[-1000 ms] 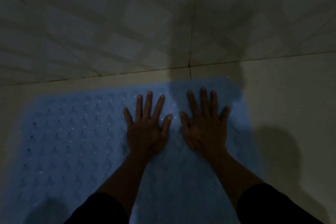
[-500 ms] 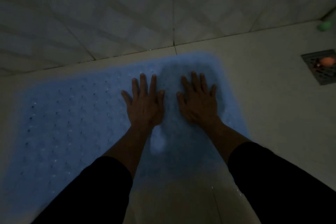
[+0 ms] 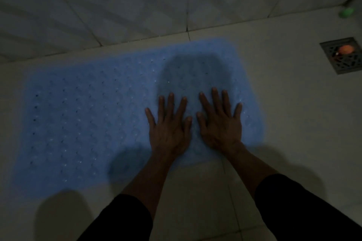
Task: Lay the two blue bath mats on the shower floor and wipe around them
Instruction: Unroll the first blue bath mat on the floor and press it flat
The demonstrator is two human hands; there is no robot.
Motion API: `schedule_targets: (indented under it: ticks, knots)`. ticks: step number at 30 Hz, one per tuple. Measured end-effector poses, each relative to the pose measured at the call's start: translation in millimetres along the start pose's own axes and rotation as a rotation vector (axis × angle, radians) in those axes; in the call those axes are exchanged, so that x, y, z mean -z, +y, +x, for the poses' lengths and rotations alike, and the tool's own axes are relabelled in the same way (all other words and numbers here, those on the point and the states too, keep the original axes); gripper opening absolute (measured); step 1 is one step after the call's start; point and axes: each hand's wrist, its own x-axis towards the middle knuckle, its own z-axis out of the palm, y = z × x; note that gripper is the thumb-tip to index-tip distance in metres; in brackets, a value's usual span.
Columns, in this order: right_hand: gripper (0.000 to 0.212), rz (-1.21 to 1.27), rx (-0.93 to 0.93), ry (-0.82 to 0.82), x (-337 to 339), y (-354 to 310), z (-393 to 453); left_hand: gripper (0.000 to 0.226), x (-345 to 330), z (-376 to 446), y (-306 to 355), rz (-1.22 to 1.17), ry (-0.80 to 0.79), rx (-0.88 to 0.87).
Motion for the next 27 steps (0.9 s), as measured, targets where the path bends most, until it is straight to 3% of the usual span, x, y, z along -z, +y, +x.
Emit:
schedule_targets:
  ticks: [6,10,20,27]
  knots:
    - [0.061,-0.049,0.034,0.108,-2.0,2.2,-3.5,0.059,1.7,-1.7,2.7,0.039,0.046,-0.003]
    - [0.064,-0.032,0.014,0.017,1.5,1.1,0.7,0.061,4.2,1.6,4.8,0.050,-0.014,0.031]
    - [0.065,-0.025,-0.012,-0.029,6.3,-1.3,2.4,0.062,5.8,2.9,5.5,0.035,-0.039,0.039]
    - [0.061,-0.022,0.017,0.037,3.6,-1.0,-2.0,0.057,0.2,-0.3,3.9,0.048,0.069,0.000]
